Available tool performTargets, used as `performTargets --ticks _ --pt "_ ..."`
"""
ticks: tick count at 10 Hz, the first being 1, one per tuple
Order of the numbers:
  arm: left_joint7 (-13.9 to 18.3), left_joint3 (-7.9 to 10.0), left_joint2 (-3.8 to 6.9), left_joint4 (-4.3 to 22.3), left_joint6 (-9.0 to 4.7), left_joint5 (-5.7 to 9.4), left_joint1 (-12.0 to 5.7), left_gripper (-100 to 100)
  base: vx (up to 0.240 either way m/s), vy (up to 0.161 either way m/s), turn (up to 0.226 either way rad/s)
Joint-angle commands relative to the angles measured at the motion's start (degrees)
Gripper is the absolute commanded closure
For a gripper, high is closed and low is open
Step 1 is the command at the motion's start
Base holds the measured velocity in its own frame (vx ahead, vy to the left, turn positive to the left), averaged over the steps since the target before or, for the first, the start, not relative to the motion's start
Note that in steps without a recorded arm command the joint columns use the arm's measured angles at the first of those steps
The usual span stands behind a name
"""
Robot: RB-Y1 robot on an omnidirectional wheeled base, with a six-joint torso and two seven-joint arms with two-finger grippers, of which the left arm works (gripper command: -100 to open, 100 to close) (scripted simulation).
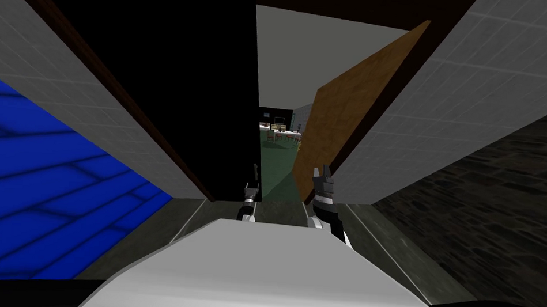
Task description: Push the door open
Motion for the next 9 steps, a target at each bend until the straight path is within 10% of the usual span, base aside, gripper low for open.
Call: performTargets --ticks 1,6,9 --pt "1.07 -0.28 -0.48 1.64 -0.46 0.71 -0.58 -100 0.022 0.118 -0.102" --pt "3.78 -1.16 -2.03 5.69 -1.75 2.58 -1.71 -100 0.013 0.085 -0.102" --pt "3.56 -0.89 0.33 4.8 -1.38 2.55 -1.35 -100 0.085 0.019 -0.024"
